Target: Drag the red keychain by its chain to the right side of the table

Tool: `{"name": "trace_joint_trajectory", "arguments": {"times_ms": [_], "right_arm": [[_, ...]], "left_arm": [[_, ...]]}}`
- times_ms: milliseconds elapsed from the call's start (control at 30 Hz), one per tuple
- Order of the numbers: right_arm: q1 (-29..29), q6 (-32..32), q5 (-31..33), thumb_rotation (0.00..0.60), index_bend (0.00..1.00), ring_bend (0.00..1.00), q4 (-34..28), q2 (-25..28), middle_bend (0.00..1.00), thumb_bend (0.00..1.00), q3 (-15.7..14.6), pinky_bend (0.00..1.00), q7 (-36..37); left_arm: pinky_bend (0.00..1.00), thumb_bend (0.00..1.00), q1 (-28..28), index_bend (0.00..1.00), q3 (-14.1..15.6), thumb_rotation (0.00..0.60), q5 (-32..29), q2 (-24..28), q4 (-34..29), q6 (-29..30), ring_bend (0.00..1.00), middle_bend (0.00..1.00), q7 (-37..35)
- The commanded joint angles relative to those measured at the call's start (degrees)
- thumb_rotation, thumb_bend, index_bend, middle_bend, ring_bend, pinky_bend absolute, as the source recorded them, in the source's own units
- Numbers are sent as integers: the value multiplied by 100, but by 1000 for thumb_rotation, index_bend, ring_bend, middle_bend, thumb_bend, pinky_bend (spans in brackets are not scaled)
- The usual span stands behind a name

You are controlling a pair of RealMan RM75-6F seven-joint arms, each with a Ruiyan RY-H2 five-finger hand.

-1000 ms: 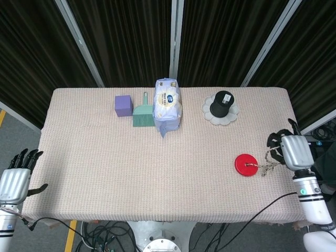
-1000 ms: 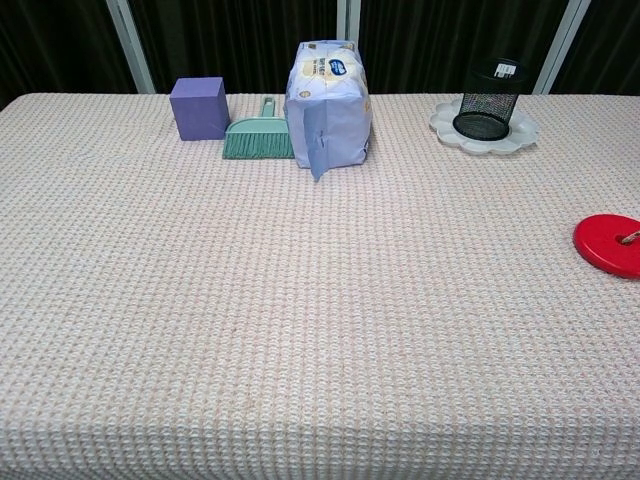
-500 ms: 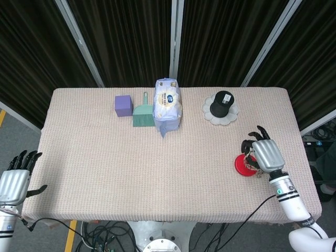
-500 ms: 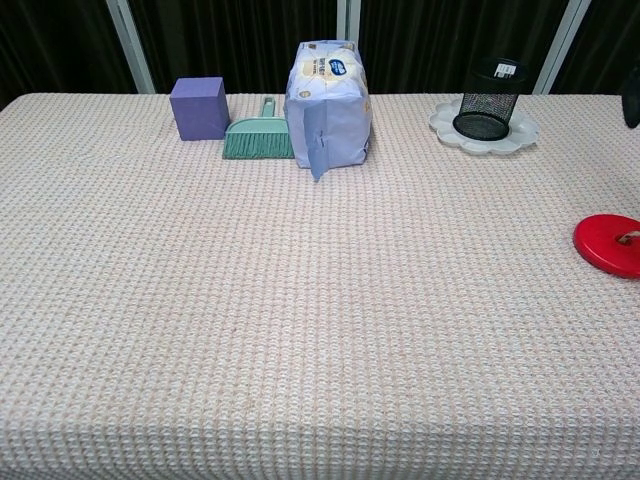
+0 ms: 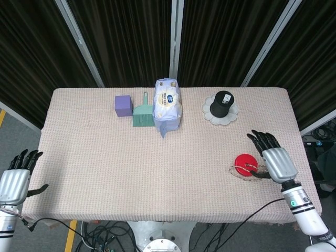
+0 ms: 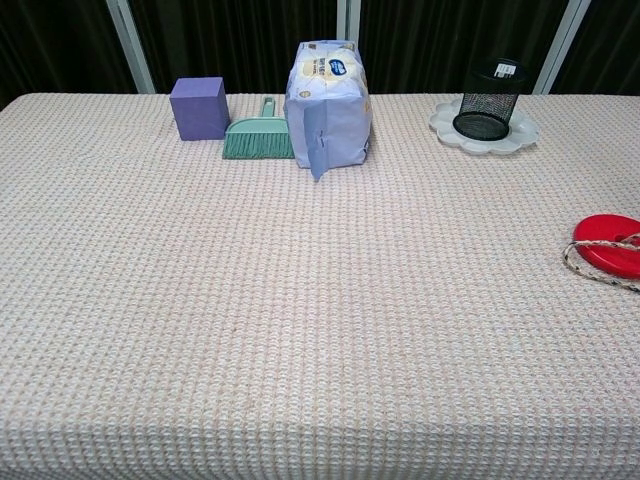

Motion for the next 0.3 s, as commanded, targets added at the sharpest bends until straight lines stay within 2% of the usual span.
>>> {"name": "trace_joint_trajectory", "arguments": {"times_ms": [33,167,300], "right_arm": [[-714,971,-355,600,0,0,145,-4,0,1,-243,0,-251],[-1265,1590,-233,600,0,0,484,-219,0,8,-348,0,-434],[-1555,1783,-78,600,0,0,762,-395,0,15,-384,0,-507]], "left_arm": [[133,0,-8,134,-4,600,30,28,-55,16,23,105,2],[133,0,-31,134,-26,600,107,73,-119,72,23,105,-2],[133,0,-44,134,-21,600,118,113,-178,54,23,105,-13]]}}
